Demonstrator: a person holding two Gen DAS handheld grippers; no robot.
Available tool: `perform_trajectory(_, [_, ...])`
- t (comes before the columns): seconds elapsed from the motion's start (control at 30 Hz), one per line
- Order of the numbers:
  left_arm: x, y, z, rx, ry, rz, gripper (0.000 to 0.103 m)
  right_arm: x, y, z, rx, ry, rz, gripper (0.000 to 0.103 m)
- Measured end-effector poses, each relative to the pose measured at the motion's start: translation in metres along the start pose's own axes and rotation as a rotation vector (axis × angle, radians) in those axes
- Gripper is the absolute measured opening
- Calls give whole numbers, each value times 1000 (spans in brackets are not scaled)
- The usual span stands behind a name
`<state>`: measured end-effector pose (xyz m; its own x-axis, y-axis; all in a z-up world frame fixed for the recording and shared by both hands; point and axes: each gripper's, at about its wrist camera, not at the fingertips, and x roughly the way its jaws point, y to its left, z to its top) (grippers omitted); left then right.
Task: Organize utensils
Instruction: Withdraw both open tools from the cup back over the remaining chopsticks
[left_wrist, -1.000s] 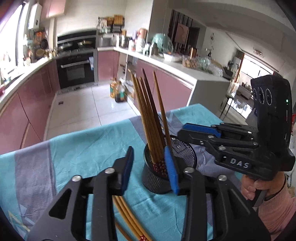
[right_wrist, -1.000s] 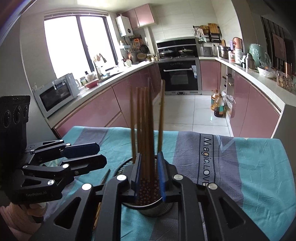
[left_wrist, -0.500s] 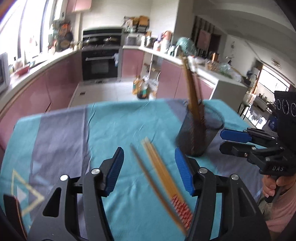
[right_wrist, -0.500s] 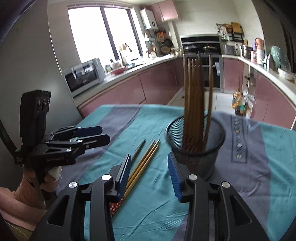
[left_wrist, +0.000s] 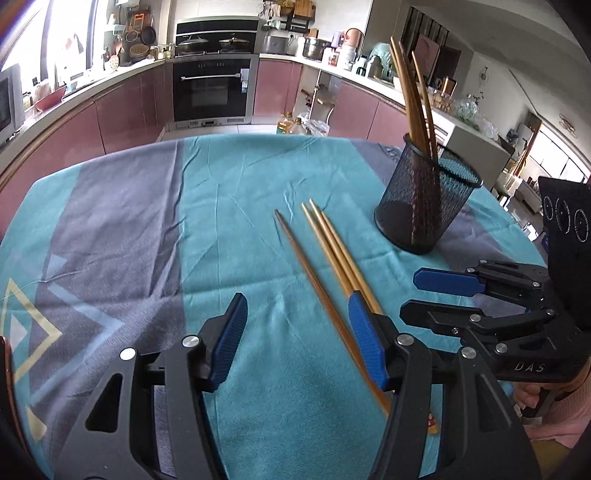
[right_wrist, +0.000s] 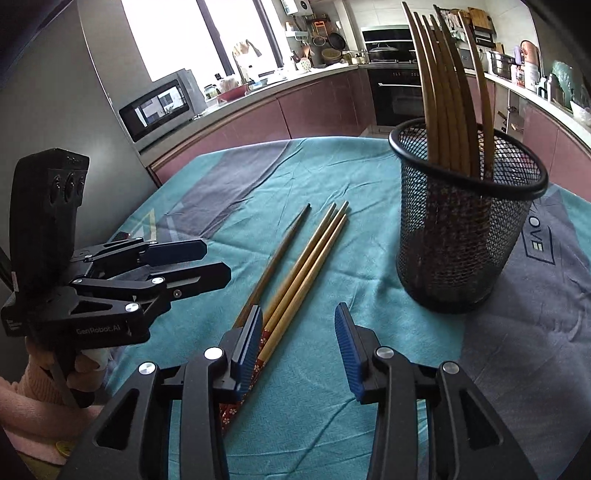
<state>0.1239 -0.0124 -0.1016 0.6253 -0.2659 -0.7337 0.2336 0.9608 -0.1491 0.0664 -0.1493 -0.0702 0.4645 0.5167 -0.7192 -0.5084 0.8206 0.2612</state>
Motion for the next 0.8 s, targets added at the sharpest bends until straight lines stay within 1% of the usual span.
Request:
perform_trajectory(0.2, [7, 1, -3, -9, 29, -6, 55, 7, 3, -5, -10, 13, -17, 39])
perform_trajectory(0.57, [12, -1, -2, 5, 43, -1, 53, 19, 8, -3, -30, 28, -52, 37])
perform_trajectory(0.8, [15, -3, -2, 18, 47, -2, 52, 22, 5, -2, -35, 38, -57, 35])
